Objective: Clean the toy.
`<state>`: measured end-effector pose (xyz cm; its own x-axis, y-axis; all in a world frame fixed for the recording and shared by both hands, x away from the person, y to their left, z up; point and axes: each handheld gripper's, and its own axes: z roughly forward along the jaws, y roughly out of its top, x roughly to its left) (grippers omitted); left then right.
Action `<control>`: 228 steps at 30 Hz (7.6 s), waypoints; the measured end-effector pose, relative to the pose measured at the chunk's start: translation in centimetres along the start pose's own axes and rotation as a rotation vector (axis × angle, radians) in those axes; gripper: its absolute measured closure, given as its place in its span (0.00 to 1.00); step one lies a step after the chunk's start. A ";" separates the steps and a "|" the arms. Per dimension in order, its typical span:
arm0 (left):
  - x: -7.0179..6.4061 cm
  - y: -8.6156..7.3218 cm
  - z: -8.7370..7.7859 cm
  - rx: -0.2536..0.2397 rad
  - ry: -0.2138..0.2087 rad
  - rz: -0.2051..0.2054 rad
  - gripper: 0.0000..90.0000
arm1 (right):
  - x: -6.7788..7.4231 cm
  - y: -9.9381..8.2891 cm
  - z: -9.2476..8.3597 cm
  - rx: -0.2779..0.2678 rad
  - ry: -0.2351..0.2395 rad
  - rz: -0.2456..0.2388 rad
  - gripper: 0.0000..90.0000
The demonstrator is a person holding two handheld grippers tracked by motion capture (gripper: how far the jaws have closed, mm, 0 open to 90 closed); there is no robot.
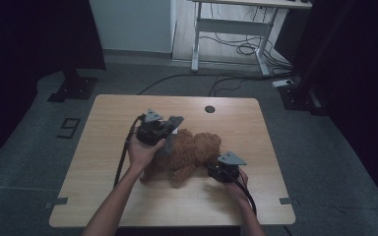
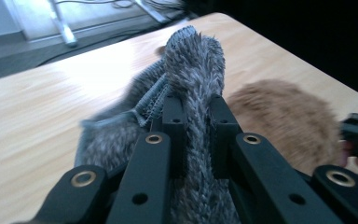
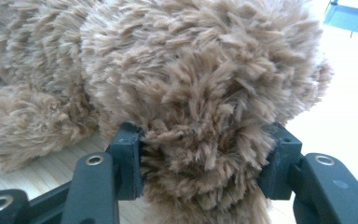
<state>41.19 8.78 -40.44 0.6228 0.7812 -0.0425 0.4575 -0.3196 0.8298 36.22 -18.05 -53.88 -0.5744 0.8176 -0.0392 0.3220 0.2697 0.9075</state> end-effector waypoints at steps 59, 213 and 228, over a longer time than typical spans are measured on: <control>-10.3 -1.5 7.4 0.068 -0.126 0.063 0.90 | 0.5 -0.6 -1.6 0.002 0.100 0.152 0.50; 5.8 -11.6 -0.5 0.291 0.083 -0.189 0.89 | 0.5 -1.3 -1.8 -0.040 0.116 0.173 0.50; 6.6 -10.6 0.8 0.148 -0.122 -0.408 0.90 | 1.3 -0.5 -1.8 -0.119 0.129 0.132 0.54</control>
<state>40.96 16.92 -49.92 0.4389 0.7930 -0.4226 0.7614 -0.0785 0.6435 33.98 -18.04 -53.67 -0.6271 0.7679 0.1306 0.3141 0.0959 0.9445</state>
